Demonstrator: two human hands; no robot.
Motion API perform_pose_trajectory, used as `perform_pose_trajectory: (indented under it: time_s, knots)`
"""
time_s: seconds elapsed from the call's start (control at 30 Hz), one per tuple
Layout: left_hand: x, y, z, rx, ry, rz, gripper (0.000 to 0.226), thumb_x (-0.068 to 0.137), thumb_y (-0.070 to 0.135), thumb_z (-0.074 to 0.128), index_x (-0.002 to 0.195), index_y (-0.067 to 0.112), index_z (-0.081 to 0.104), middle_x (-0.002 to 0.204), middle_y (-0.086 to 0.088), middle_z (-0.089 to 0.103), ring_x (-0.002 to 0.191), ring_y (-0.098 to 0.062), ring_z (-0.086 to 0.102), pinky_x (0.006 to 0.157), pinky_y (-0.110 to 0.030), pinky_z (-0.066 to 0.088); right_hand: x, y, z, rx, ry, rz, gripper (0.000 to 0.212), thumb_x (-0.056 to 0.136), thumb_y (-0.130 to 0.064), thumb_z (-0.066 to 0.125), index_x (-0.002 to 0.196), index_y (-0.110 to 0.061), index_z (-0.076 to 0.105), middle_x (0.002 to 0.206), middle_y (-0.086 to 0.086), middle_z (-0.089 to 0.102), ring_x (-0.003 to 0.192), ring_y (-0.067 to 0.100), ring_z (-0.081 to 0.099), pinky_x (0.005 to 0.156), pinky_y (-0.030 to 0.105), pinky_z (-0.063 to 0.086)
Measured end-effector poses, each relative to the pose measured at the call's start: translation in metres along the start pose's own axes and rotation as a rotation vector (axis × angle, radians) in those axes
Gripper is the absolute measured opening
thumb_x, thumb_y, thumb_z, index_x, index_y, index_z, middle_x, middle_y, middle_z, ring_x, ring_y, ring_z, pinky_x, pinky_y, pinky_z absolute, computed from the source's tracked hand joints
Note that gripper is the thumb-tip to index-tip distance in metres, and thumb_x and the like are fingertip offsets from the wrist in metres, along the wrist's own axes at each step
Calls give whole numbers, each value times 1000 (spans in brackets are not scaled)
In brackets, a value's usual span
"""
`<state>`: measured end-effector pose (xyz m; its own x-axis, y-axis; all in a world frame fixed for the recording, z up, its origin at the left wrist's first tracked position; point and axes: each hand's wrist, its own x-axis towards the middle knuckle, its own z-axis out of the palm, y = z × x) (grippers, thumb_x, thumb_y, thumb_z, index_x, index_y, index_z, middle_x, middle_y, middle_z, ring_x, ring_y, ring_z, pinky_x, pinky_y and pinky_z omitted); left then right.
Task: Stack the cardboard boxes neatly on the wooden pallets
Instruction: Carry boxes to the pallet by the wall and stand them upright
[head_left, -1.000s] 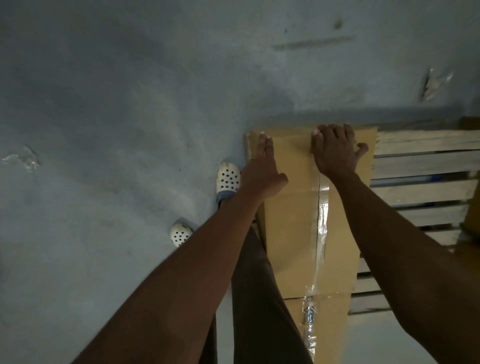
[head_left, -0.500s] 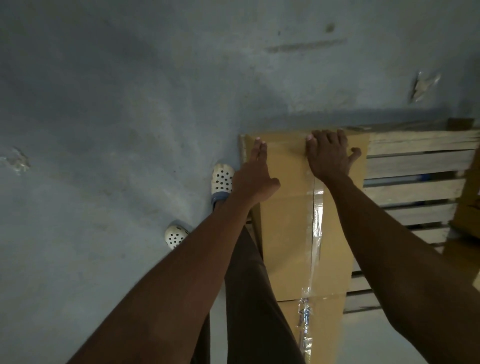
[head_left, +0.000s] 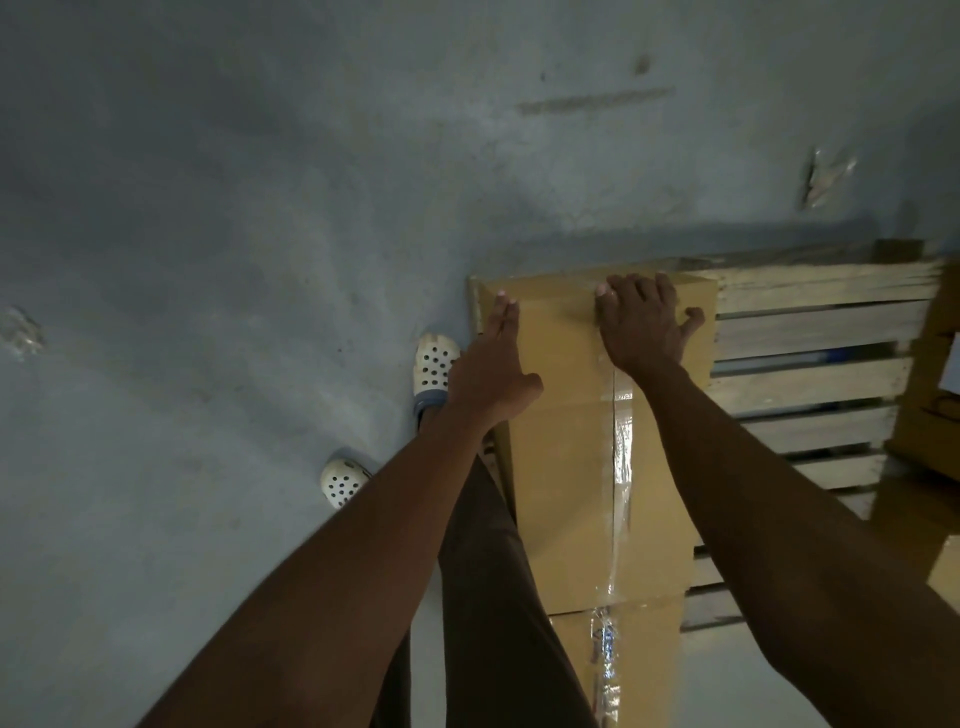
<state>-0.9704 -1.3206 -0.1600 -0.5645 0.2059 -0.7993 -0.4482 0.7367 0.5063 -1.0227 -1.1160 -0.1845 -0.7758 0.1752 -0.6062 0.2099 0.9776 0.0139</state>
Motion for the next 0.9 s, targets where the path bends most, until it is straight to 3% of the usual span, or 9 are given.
perform_pose_trajectory:
  time_s: [0.33,0.5,0.73,0.9]
  knots:
    - [-4,0,6,25,-24,1,104,84,32,63,161,28,-6,165,21,-21,107,-25,62,66,-34,47,-7,8,6,-34,-14,-4,54,105,-56,19,142,-30,49,152,-2,46,151,24,24,110,66,17]
    - [-7,-1,7,57,-26,-2,101,85,34,61,161,28,-6,165,21,-21,100,-26,63,71,-38,54,-9,9,6,-29,-25,-1,52,106,-53,20,143,-29,48,154,0,43,152,24,22,112,65,16]
    - [-9,-1,11,55,-10,-5,102,85,32,63,161,26,-5,166,19,-20,95,-23,63,66,-34,53,-11,13,13,-31,-12,-12,53,106,-55,19,142,-29,48,153,0,44,152,25,22,111,65,16]
    - [-12,-6,18,39,-24,-9,106,81,31,64,161,29,-6,164,21,-21,108,-27,62,80,-48,57,-17,16,16,-24,-18,-11,53,106,-55,19,142,-30,48,154,-1,43,152,23,20,111,65,17]
